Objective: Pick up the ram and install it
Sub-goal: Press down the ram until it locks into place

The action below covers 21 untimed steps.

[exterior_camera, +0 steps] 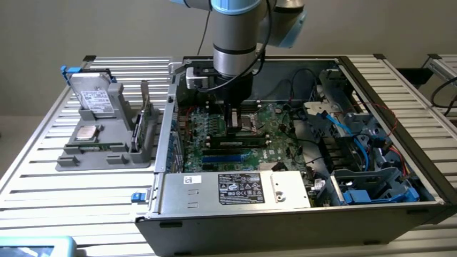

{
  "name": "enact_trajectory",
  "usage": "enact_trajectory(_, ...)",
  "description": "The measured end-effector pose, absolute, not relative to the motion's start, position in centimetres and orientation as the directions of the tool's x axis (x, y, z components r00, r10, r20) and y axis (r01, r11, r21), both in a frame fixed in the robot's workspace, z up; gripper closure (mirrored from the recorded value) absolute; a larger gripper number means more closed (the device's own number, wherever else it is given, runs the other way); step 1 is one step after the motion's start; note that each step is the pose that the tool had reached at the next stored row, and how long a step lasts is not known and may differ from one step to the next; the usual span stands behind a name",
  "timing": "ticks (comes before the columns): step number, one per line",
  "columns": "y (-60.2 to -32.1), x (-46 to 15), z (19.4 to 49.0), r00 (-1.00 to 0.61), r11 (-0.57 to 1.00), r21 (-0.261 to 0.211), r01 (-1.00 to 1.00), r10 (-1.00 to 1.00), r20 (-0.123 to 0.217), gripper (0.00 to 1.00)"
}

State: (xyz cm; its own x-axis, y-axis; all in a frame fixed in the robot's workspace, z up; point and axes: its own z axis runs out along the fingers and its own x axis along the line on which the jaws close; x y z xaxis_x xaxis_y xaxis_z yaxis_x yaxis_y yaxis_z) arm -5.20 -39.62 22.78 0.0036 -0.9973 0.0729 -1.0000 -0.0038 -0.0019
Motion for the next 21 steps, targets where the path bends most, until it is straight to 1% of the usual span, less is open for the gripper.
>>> enact_trajectory(21,-39.66,-5.34,22.67,0.003,-0.003,-0.002,-1.0,-0.998,0.069,0.89)
